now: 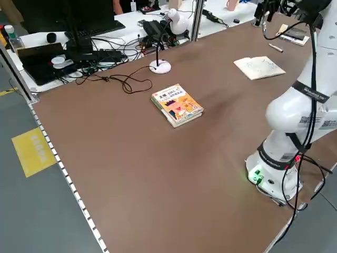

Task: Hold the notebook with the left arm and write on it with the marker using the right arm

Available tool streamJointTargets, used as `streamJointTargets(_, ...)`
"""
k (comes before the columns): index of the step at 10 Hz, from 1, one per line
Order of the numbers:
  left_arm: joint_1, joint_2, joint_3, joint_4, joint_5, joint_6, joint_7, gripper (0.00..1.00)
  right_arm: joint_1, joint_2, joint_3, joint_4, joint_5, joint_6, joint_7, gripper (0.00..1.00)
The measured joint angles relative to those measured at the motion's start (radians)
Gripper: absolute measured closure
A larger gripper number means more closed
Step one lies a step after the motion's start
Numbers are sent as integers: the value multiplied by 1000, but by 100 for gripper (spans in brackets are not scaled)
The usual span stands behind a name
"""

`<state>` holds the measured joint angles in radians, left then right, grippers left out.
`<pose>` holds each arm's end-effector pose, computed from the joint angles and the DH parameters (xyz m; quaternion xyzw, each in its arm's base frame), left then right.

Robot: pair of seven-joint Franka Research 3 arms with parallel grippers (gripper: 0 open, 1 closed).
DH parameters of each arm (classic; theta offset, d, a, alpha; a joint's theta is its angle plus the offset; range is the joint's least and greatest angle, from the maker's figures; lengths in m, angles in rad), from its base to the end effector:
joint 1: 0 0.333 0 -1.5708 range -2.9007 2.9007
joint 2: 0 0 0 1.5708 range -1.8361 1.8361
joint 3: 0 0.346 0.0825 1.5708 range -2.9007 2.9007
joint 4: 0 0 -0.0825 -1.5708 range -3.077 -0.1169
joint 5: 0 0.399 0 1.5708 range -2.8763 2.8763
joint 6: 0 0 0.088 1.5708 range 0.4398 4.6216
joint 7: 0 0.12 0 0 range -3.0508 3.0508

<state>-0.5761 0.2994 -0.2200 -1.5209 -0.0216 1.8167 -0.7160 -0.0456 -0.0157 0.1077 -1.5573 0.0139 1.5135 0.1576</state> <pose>0.4826 -0.4710 0.5048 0.9986 -0.0326 -0.0280 0.0322 0.5569 0.0369 0.6519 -0.9988 0.0474 0.0147 0.0045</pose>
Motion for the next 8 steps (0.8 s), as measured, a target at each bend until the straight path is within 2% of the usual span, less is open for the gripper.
streamJointTargets(3, -16, 60, 0, 0, 39, 28, -29, 0, 0, 0, -1, 0, 3, -1, -5, 0)
streamJointTargets(8, -47, 167, 1, 0, 78, 146, -61, 0, 0, 0, -2, 0, 4, 0, -6, 0)
